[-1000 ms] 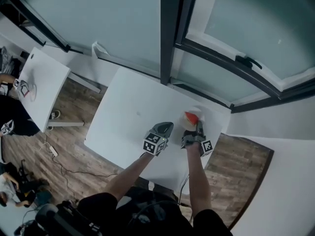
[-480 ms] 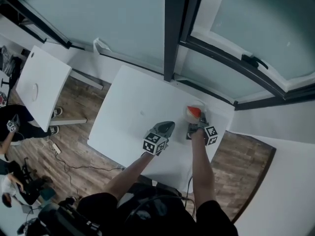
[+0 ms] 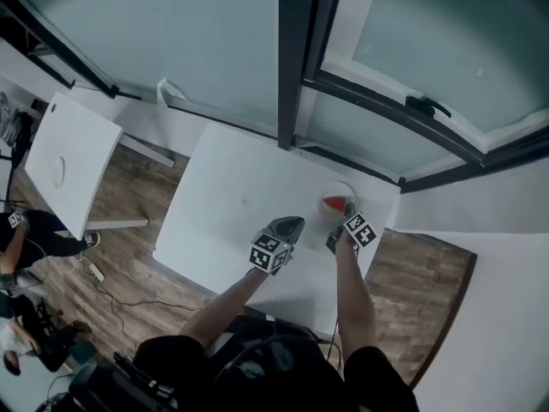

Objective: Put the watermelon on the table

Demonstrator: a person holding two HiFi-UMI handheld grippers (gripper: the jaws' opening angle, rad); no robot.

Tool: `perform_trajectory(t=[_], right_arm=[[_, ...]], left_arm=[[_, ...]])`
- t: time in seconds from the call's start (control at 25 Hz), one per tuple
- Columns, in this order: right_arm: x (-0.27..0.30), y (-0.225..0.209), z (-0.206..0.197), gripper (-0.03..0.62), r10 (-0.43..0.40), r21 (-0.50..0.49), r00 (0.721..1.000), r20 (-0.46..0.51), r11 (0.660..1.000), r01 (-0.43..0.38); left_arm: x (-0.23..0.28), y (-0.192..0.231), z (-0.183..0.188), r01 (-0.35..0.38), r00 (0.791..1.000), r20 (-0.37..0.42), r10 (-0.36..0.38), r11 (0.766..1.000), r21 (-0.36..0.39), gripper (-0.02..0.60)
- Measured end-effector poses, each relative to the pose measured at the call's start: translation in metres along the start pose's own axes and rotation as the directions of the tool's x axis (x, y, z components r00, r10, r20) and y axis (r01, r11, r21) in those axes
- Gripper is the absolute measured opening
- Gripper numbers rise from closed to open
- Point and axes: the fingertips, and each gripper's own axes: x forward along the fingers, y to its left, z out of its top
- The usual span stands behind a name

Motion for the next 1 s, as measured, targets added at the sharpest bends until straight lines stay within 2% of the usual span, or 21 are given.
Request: perform_trajectory(t=[0.08, 0.16, 0.28, 0.4, 0.48, 0.56, 0.64, 0.72, 0.8, 0.88, 0.92, 1.0], right_arm=[[-0.012, 0.006, 0.000, 0.213, 0.033, -0.126, 0.999, 0.006, 0.992, -0.032], [-0.031, 0.022, 0.002, 0.213, 0.091, -0.272, 0.995, 0.029, 0.959, -0.080], [-0.072, 0.051, 0.003, 0.213, 0.217, -0.455, 0.974, 0.065, 0.875, -0.164], [-0.129, 0.074, 0.005, 0.213, 0.304, -0.608, 0.948, 0.094, 0.771, -0.187], [-0.172, 0.088, 0.003, 0.202, 0.352, -0.680, 0.929, 0.111, 0.709, -0.187], [-0.216, 0.100, -0.004, 0.189, 0.395, -0.719, 0.910, 0.124, 0.668, -0.192], [-0.256, 0.104, -0.016, 0.182, 0.416, -0.729, 0.898, 0.141, 0.658, -0.190], [-0.287, 0.101, -0.033, 0.138, 0.418, -0.715, 0.898, 0.138, 0.670, -0.202], [-0.312, 0.099, -0.057, 0.106, 0.443, -0.675, 0.895, 0.062, 0.679, -0.289], [-0.337, 0.102, -0.076, 0.077, 0.485, -0.640, 0.874, -0.025, 0.664, -0.387], [-0.347, 0.102, -0.081, 0.051, 0.492, -0.643, 0.869, -0.046, 0.651, -0.403], [-0.358, 0.096, -0.088, 0.014, 0.481, -0.669, 0.875, -0.055, 0.633, -0.390]], left_arm=[[-0.005, -0.003, 0.002, 0.009, 1.000, 0.004, -0.009, 1.000, 0.006, 0.005], [-0.013, -0.006, 0.005, 0.014, 1.000, 0.011, -0.014, 1.000, 0.018, 0.005], [-0.027, -0.014, 0.004, 0.009, 1.000, -0.004, -0.009, 0.999, 0.048, 0.005], [-0.041, -0.034, 0.001, 0.019, 0.999, -0.038, -0.013, 0.988, 0.152, 0.005], [-0.053, -0.052, 0.001, 0.031, 0.998, -0.052, -0.020, 0.972, 0.232, 0.005], [-0.071, -0.072, 0.005, 0.047, 0.998, -0.044, -0.036, 0.961, 0.272, 0.005], [-0.090, -0.094, 0.015, 0.056, 0.998, -0.005, -0.056, 0.959, 0.277, 0.005], [-0.107, -0.115, 0.021, 0.057, 0.997, 0.040, -0.070, 0.962, 0.266, 0.005], [-0.120, -0.137, 0.023, 0.084, 0.992, 0.071, -0.104, 0.965, 0.248, 0.005], [-0.130, -0.160, 0.023, 0.137, 0.983, 0.082, -0.162, 0.960, 0.246, 0.005], [-0.133, -0.168, 0.021, 0.149, 0.982, 0.075, -0.174, 0.953, 0.266, 0.005], [-0.137, -0.173, 0.013, 0.125, 0.988, 0.043, -0.147, 0.934, 0.334, 0.005]])
